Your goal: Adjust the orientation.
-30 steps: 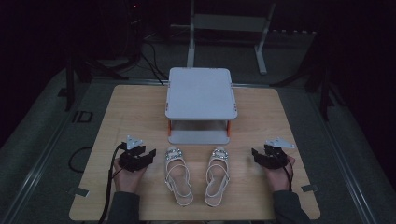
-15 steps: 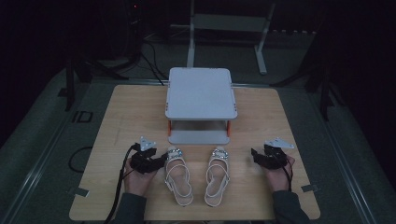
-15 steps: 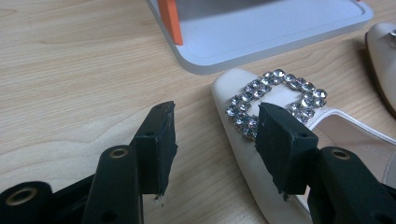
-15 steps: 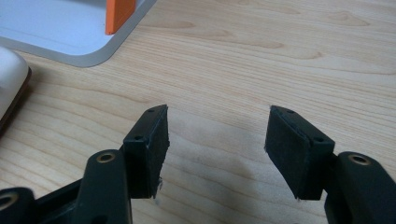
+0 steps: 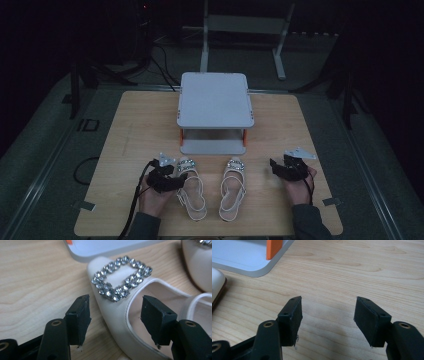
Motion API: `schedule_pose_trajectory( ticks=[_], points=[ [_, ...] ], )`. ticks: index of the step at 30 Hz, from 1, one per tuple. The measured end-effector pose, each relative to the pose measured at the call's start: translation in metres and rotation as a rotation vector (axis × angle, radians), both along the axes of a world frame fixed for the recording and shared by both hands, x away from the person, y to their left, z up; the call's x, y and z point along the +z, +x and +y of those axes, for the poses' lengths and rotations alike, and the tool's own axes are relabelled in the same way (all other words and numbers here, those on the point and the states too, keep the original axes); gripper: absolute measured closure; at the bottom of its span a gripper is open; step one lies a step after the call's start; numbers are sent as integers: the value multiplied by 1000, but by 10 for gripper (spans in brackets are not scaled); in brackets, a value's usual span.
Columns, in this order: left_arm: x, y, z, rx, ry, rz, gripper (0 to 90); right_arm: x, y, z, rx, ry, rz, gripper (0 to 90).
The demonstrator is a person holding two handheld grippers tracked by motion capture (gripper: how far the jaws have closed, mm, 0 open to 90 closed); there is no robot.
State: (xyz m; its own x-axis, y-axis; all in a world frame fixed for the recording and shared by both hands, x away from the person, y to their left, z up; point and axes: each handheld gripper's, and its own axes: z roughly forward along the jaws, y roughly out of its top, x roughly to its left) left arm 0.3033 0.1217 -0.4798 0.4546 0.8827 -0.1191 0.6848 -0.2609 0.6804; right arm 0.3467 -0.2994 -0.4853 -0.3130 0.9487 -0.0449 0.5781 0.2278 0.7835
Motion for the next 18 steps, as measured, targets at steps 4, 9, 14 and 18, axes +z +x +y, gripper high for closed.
schedule_pose_trajectory(
  ticks=[4,9,14,18],
  points=[
    [-4,3,-1,1,8,22,477,0,0,0,-1,1,1,392],
    [-3,3,1,17,-20,34,594,-1,0,1,1,-4,1,392],
    [-1,0,-2,22,-14,38,682,-1,0,0,-1,-2,1,392],
    [2,-1,-3,42,8,37,718,-1,0,-1,-4,-2,1,392]
  ],
)
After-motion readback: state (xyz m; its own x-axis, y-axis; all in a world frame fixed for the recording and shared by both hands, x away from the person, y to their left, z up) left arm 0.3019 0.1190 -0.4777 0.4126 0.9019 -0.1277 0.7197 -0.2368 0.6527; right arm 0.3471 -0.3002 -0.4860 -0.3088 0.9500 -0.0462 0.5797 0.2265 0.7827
